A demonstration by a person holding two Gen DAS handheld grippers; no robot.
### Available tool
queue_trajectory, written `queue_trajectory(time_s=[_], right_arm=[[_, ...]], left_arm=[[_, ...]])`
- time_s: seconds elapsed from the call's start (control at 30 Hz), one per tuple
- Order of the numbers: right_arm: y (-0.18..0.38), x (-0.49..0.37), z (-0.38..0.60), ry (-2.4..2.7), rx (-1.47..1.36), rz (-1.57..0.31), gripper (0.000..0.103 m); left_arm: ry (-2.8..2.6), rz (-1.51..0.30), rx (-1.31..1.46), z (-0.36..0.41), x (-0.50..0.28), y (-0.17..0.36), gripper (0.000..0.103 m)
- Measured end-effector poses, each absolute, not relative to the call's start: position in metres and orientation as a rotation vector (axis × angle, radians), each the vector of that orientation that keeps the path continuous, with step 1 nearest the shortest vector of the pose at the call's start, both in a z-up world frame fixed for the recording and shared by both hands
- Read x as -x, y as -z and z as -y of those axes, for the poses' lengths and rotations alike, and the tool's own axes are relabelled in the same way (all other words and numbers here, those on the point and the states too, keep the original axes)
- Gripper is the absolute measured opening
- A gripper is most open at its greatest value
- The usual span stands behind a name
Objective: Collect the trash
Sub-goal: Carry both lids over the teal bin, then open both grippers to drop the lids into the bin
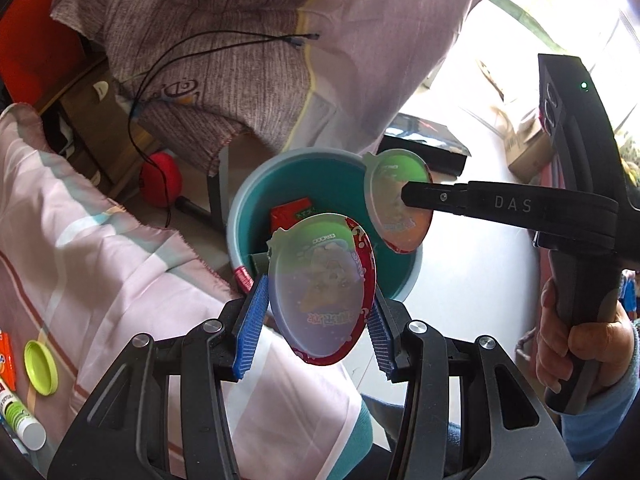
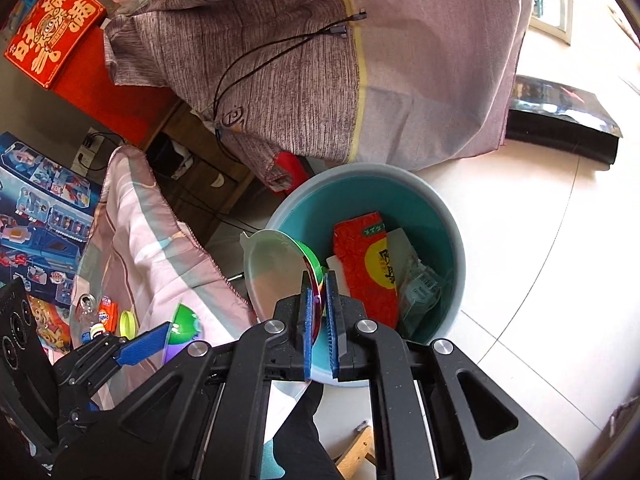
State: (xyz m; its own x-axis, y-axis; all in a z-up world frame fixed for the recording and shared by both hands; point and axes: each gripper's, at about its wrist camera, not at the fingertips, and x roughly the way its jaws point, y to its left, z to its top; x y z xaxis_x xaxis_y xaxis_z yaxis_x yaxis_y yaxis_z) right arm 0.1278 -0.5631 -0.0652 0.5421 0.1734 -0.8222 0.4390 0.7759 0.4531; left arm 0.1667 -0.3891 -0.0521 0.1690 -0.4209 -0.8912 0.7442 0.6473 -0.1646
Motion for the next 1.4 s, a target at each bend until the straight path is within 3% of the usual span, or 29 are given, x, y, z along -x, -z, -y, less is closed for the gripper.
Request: queue_trajectory(time_s=[0.03, 0.1, 0.13, 0.2, 0.23, 0.33, 0.87, 1.4], right_arm=[[0.065, -0.129, 0.564, 0.173, -0.692, -1.007, 0.016], [0.064, -0.131, 0.564, 0.174, -0.690, -1.005, 0.039], [0.063, -0.132, 0.564, 0.180, -0.688, -0.998, 0.051], [0.062, -0.132, 0.564, 0.189, -0.679, -0.991, 0.053], [0.062, -0.132, 0.565, 0.190, -0.682, -0.992, 0.063], [0.064, -0.132, 0.567, 0.204, -0.704, -0.987, 0.075], [0.068, -0.132, 0.556, 0.226, -0.726, -1.035, 0.080], [0.054, -0.150, 0.486, 0.138, -0.648, -1.062, 0.080]], left_arm=[[0.854, -1.126, -0.343, 0.390, -0.168, 0.053, 0.049], [0.856, -1.133, -0.341, 0.392, -0.168, 0.054, 0.055], [0.860, -1.136, -0.338, 0.392, -0.169, 0.054, 0.064], [0.857, -1.135, -0.334, 0.392, -0.170, 0.054, 0.083], [0.851, -1.130, -0.335, 0.392, -0.171, 0.054, 0.090], [0.839, -1.127, -0.340, 0.390, -0.173, 0.056, 0.090], [0.790, -1.161, -0.279, 0.364, -0.177, 0.060, 0.093], [0.673, -1.138, -0.182, 0.279, -0.179, 0.044, 0.093]])
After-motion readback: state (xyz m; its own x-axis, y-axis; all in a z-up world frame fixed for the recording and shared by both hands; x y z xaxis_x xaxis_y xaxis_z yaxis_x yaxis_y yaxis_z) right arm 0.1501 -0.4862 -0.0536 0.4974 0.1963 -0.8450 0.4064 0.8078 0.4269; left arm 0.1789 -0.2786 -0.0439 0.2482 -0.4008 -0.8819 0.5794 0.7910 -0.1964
